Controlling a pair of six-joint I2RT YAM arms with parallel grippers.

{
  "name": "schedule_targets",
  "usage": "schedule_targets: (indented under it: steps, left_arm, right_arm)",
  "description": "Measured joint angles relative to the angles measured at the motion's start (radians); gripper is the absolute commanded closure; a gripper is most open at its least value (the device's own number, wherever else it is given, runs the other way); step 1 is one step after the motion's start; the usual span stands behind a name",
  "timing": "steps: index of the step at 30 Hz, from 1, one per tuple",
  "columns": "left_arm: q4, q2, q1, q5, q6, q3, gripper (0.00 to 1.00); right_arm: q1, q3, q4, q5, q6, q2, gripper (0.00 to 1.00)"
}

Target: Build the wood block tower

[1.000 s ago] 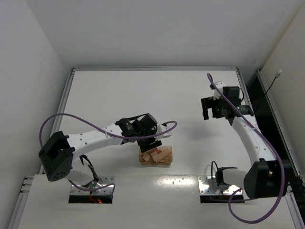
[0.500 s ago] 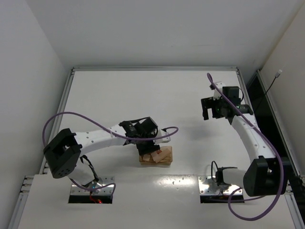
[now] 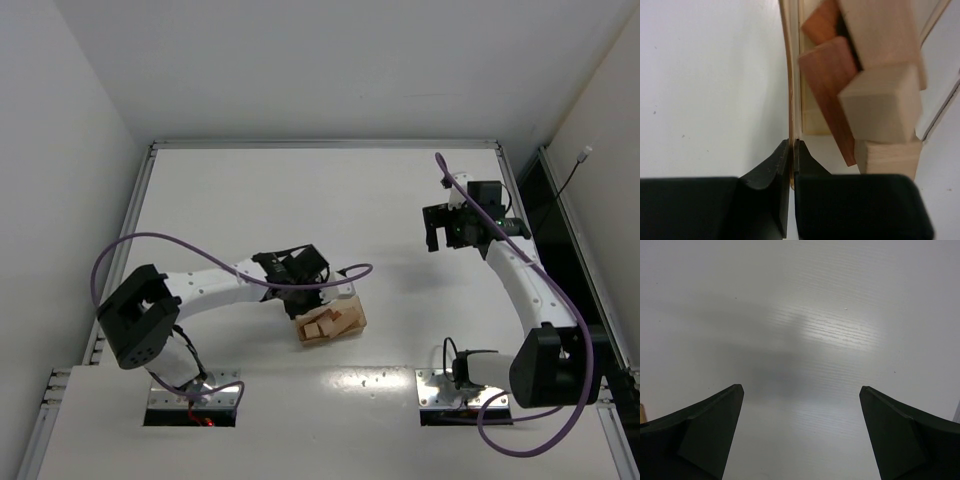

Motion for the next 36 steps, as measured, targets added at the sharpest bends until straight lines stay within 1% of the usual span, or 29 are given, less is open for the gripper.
schedule_targets:
  steps: [6,9,12,15,18,20,22,27,32,36]
  left_arm:
    - [0.026,-0.001,0.043,0.002,-0.062,-0.006,1.0]
    - [0.069,-0.03,0.068,-0.073,-0.142,-0.036,1.0]
    - [0.108,-0.08,0.079,-0.222,-0.222,-0.064,1.0]
    - [0.145,-0.105,0.082,-0.364,-0.261,-0.067,1.0]
    - [0.168,-0.094,0.084,-0.534,-0.281,-0.065,1.0]
    - [0.179,-0.059,0.084,-0.647,-0.285,-0.057,1.0]
    - [0.204,-0.015,0.085,-0.765,-0.283,-0.051,1.0]
    - [0.261,0.043,0.085,-0.965,-0.235,-0.045,1.0]
    - [0.363,0.098,0.075,-1.137,-0.133,-0.035,1.0]
    - [0.49,0.111,0.048,-1.249,-0.019,-0.035,1.0]
  right_arm:
    - [-0.004,0.0,0.0,-0.001,0.0,0.0,0.01]
    - [-0.007,0.0,0.0,-0.002,0.0,0.0,0.01]
    - [-0.007,-0.002,0.0,-0.003,0.0,-0.001,0.01]
    - [-0.007,-0.005,0.0,-0.006,0.0,-0.002,0.01]
    - [-0.007,-0.006,0.0,-0.006,0.0,-0.003,0.01]
    - [-0.007,-0.007,0.0,-0.006,0.0,-0.006,0.01]
    - [-0.007,-0.007,0.0,-0.006,0.0,-0.011,0.01]
    - [-0.007,-0.007,0.0,-0.006,0.0,-0.016,0.01]
    - [-0.008,-0.008,0.001,-0.007,0.0,-0.016,0.01]
    - [-0.014,-0.017,0.0,-0.008,0.0,-0.018,0.01]
